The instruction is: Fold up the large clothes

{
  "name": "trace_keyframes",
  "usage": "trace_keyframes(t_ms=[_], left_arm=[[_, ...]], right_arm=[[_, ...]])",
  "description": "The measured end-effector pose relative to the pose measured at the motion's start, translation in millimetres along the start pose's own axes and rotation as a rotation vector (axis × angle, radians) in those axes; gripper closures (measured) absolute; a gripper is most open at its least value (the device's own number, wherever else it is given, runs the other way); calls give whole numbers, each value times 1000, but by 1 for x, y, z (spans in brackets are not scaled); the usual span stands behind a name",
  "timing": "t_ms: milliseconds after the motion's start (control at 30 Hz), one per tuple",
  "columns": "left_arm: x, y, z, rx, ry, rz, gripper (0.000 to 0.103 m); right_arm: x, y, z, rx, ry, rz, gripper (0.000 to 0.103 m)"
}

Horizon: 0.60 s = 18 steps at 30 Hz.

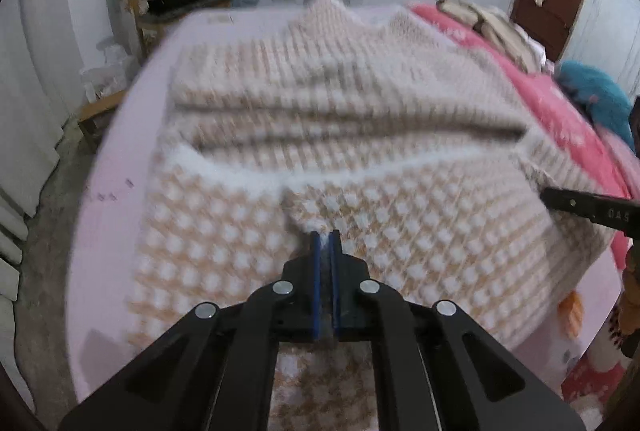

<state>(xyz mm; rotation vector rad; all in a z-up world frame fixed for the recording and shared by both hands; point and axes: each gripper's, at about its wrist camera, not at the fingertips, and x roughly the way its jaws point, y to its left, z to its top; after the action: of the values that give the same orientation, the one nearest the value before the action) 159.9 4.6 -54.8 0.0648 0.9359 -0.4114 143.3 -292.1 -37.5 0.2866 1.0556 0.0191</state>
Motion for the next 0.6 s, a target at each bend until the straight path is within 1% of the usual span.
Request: trace_keyframes(t_ms=[67, 100, 133, 167, 200, 233, 267, 300, 333, 367, 400, 433, 467, 533, 567, 600], left_arm=[[-3, -2, -1, 21, -6, 15, 96], [-6, -2, 0, 23, -4, 12, 96], [-11, 1, 2, 10, -10, -2, 96], [-20, 5, 3, -7, -31, -17, 95], [-28, 6, 5, -10, -55, -27, 95], [-36, 6, 6, -5, -80, -32, 94], [-47, 5, 8, 9, -112, -56, 94], [-55, 2, 8, 24, -131, -99, 94], [-60, 0, 8, 38, -137, -139, 94], [-63, -7, 7, 61, -132, -204, 94], [-62, -11, 6, 71, -118, -241, 94], [-54, -18, 3, 73, -83, -270, 94], [-48, -21, 1, 75, -56, -266, 94], [-22, -32, -6, 113, 22, -183, 94], [-14, -33, -9, 120, 35, -150, 94], [-7, -32, -11, 117, 35, -146, 94]], right_arm=[[2, -1, -2, 3, 6, 1, 98], [-2, 0, -1, -1, 2, -1, 95], [-9, 0, -1, -2, -14, -4, 87], [-20, 0, -1, -4, -42, -3, 82], [-31, 0, -1, -12, -69, -1, 74], [-39, 1, -1, -20, -87, 1, 73], [-49, 3, -2, -38, -108, 13, 73], [-57, 7, -3, -61, -119, 40, 73], [-60, 11, -5, -84, -125, 67, 73], [-62, 19, -7, -113, -124, 99, 73], [-60, 24, -9, -133, -115, 124, 73], [-54, 30, -10, -152, -98, 152, 73], [-44, 38, -12, -173, -72, 163, 74], [-27, 46, -14, -201, -34, 160, 78], [-11, 49, -15, -210, -3, 145, 78], [-2, 50, -15, -213, 14, 126, 78]])
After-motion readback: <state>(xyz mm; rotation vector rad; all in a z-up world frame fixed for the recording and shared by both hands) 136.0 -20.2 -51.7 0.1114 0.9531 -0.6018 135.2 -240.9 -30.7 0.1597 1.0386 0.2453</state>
